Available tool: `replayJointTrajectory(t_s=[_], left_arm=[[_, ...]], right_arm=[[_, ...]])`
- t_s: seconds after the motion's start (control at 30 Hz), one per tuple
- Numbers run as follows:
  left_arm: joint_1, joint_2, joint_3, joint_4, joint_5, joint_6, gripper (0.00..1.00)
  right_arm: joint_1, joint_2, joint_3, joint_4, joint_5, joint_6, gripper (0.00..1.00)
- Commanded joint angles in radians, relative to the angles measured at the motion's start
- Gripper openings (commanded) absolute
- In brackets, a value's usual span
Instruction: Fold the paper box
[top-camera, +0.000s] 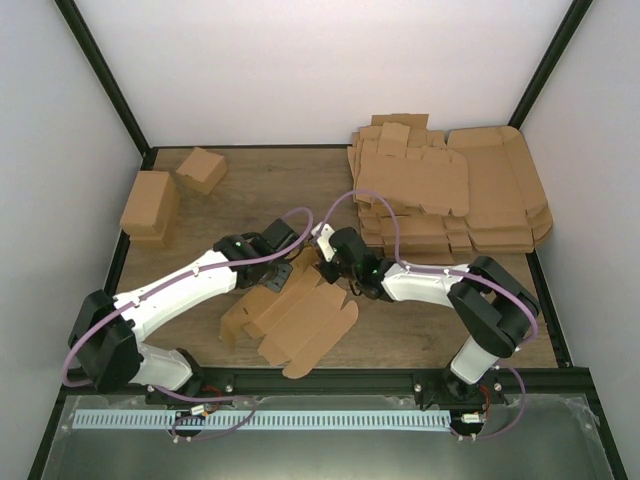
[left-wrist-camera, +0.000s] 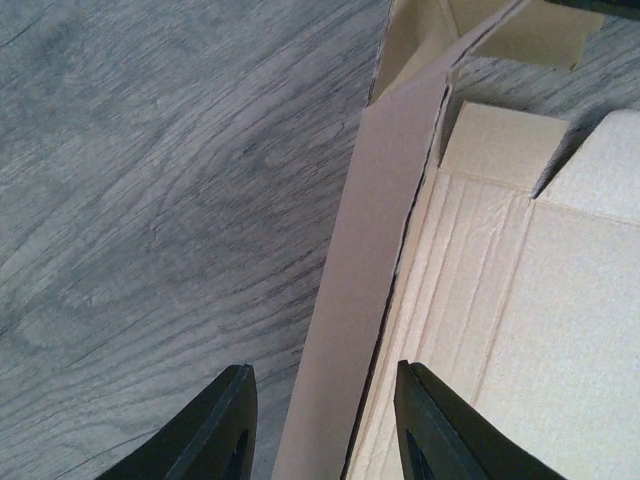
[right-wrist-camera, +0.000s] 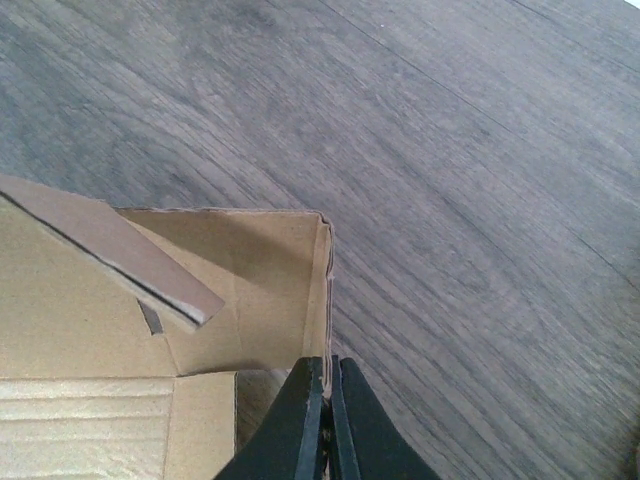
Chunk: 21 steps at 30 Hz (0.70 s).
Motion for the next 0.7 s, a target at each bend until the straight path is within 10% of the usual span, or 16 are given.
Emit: replayJointTrajectory(t_s=[0.0,0.67], left_arm=[[-0.007,-0.015,0.014,-0.009,-0.003,-0.005,0.39],[-0.192,0.078,0.078,-0.037,-0.210,-0.101,0.04]], right_arm=[[-0.024,-0.013,0.026,0.012,0.011,-0.031,0.01],[-0.043,-0.035,0.087,-0.116,-0.047,0.118,0.01]])
